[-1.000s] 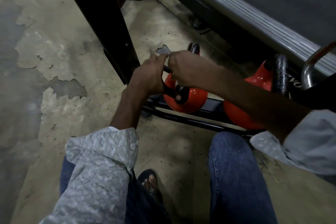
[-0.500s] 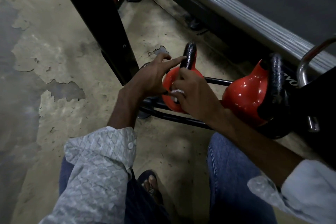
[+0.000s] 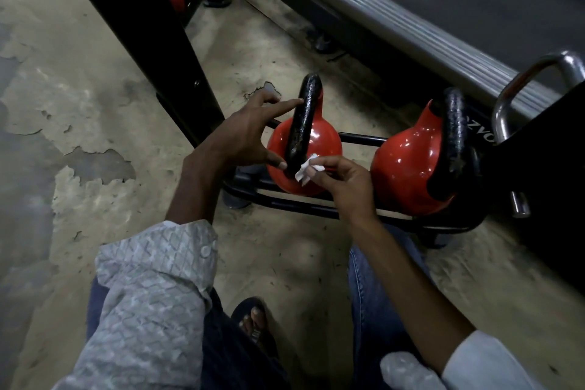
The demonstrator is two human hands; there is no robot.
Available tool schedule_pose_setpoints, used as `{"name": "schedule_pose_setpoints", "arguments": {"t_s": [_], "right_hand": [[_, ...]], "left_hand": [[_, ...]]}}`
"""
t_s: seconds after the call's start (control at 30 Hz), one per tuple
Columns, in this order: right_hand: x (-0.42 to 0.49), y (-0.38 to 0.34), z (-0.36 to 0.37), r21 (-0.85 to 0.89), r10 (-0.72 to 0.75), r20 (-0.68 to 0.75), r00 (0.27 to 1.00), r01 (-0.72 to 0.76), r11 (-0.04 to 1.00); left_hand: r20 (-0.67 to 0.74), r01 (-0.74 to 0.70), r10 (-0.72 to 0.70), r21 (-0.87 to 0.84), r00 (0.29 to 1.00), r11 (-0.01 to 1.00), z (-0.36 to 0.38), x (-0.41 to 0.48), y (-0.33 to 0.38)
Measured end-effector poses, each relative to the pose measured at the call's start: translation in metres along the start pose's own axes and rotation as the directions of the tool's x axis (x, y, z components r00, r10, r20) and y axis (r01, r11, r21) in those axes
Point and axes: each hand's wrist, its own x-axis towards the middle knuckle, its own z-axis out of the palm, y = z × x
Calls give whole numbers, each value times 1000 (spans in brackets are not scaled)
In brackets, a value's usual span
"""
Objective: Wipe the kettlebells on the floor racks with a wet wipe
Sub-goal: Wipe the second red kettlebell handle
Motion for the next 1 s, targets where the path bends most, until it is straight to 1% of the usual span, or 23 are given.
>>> {"name": "schedule_pose_setpoints", "arguments": {"t_s": [0.07, 0.13, 0.2, 0.27, 0.33, 0.37, 0.4, 0.47, 0.53, 0.63, 0.77, 0.83, 0.87, 0.93, 0.97, 1.0], "right_hand": [[2, -10, -12, -9, -11, -17, 1000, 11, 1000], [2, -30, -28, -20, -55, -74, 996, 54, 998], [3, -55, -55, -79, -138, -138, 981, 128, 989], [9, -80, -89, -212, -245, -218, 945, 199, 957], [19, -98, -124, -360, -339, -298, 893, 223, 906], [24, -102, -140, -389, -354, -325, 877, 218, 895], [30, -104, -153, -386, -342, -343, 875, 201, 900], [42, -101, -170, -392, -303, -361, 882, 151, 907], [53, -97, -177, -446, -279, -335, 900, 110, 888], [61, -91, -179, -506, -306, -294, 906, 124, 854], [75, -89, -182, -443, -295, -322, 900, 132, 887], [91, -91, -183, -369, -244, -350, 904, 107, 923], [100, -90, -185, -297, -175, -372, 911, 62, 953], [116, -86, -187, -49, 57, -387, 920, -82, 995], [122, -83, -187, 66, 159, -376, 913, -145, 987], [127, -80, -190, 140, 227, -373, 900, -187, 972]], "left_hand": [[48, 22, -21, -34, 999, 999, -1, 0, 3], [39, 47, -45, -41, 998, 998, 0, 0, 11], [-76, 52, -49, 42, 996, 998, 5, 3, 23], [-216, 47, -18, 127, 976, 991, 16, 10, 39], [-318, -5, 47, 130, 947, 991, 32, 17, 59], [-342, -49, 86, 116, 936, 992, 42, 21, 71], [-340, -99, 126, 96, 932, 990, 53, 25, 85], [-288, -207, 213, 51, 934, 977, 78, 33, 112], [-255, -303, 299, 27, 920, 953, 104, 41, 134], [-232, -345, 345, 39, 910, 938, 133, 48, 153], [-267, -334, 332, 40, 905, 942, 144, 53, 160], [-293, -317, 312, 31, 904, 948, 144, 56, 161], [-297, -311, 305, 29, 905, 950, 144, 58, 161], [-301, -303, 295, 22, 907, 953, 144, 58, 159], [-300, -298, 290, 18, 909, 954, 145, 59, 159], [-300, -294, 286, 18, 910, 956, 145, 59, 159]]}}
